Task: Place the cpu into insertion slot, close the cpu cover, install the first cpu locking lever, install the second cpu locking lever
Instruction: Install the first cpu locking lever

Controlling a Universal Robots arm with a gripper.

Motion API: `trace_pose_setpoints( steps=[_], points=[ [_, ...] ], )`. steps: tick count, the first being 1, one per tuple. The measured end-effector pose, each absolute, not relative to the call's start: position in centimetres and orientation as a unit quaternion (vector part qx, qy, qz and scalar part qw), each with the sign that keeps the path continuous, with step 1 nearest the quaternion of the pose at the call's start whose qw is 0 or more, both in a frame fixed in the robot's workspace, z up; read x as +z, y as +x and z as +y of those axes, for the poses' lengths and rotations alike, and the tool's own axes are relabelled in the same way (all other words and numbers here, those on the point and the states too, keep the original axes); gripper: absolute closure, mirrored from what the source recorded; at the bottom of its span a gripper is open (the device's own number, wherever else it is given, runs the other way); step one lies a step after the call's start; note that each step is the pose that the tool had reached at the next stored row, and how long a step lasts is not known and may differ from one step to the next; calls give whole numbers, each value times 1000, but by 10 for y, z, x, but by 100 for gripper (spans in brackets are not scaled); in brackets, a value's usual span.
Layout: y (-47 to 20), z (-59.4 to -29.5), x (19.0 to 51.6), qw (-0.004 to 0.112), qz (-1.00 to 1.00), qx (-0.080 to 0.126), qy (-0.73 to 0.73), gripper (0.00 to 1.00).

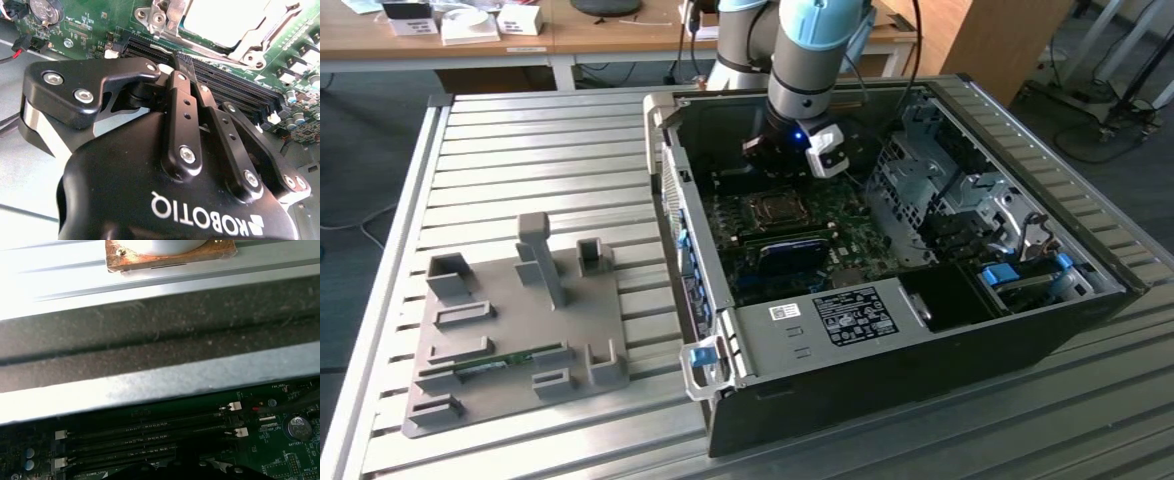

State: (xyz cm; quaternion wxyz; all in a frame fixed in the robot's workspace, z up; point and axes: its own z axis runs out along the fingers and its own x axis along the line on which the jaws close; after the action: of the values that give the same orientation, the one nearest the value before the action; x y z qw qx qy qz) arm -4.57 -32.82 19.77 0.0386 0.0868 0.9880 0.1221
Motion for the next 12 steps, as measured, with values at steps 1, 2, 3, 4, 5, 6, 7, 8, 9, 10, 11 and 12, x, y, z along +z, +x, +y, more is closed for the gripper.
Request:
trace_pose_setpoints(
  steps=[1,2,3,4,5,6,7,8,9,10,11,12],
  points=[
    [-46,-328,197,39,988,122,87,89],
    [-46,-328,197,39,988,122,87,89],
    [-46,-328,197,40,988,122,87,89],
    [-46,-328,197,40,988,122,87,89],
    [-46,-328,197,40,988,122,87,89],
    [-46,-328,197,41,988,122,86,89],
    [-46,-328,196,41,988,122,86,89],
    [-46,-328,196,42,988,122,86,89],
    [-46,-329,196,42,988,122,86,89],
    [-46,-329,196,42,988,122,86,89],
    [-46,-329,196,42,988,122,86,89],
    [-46,-330,196,42,988,122,86,89]
  ],
)
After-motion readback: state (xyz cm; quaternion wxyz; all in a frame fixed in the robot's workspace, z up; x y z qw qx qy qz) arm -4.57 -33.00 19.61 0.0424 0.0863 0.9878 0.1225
